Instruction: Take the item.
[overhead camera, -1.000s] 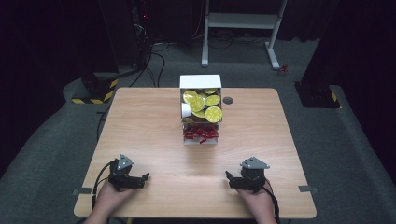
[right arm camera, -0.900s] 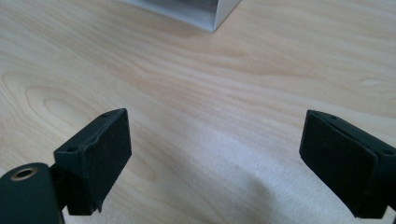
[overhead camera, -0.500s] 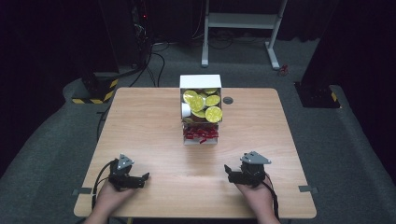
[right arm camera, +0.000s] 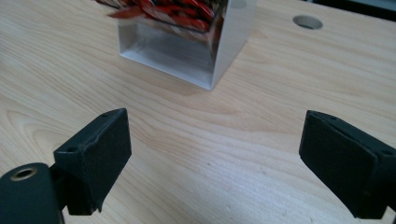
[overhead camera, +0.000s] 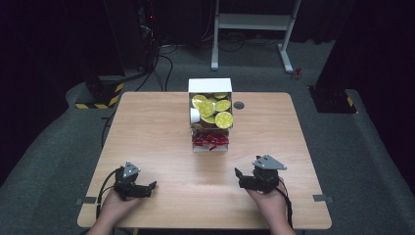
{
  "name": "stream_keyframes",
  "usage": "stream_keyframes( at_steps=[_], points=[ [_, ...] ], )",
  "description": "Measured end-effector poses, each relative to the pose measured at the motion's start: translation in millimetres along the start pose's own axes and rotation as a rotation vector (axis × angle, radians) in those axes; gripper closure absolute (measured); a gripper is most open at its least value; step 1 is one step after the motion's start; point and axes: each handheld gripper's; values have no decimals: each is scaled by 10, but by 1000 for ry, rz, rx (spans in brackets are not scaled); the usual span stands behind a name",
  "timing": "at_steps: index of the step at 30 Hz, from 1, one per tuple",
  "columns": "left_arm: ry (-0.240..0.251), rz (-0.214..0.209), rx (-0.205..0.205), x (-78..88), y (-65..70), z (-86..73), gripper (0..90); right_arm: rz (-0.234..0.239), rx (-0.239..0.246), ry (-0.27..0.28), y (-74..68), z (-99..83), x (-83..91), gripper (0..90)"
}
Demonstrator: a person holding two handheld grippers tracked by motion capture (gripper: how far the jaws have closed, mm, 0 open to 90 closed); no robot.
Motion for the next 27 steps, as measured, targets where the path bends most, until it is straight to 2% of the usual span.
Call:
stream_keyframes(
  at_steps=[7, 10, 23, 27],
  points=[
    [0, 2, 0, 1, 2, 0, 9, 6, 19, 18, -80, 84, 51, 128],
    [0, 4, -4, 2, -2, 0, 10, 24, -4, 12, -114, 140, 62, 140],
    [1, 0, 2, -3, 2, 4, 13, 31, 49, 50, -190, 304, 90, 152],
    [2, 1, 3, -2, 3, 3, 16, 32, 45, 54, -207, 335, 79, 152]
  ],
)
Point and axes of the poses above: each handheld gripper's, and its own axes: x roughly backward along the jaws, z roughly out of its top, y roughly to its right
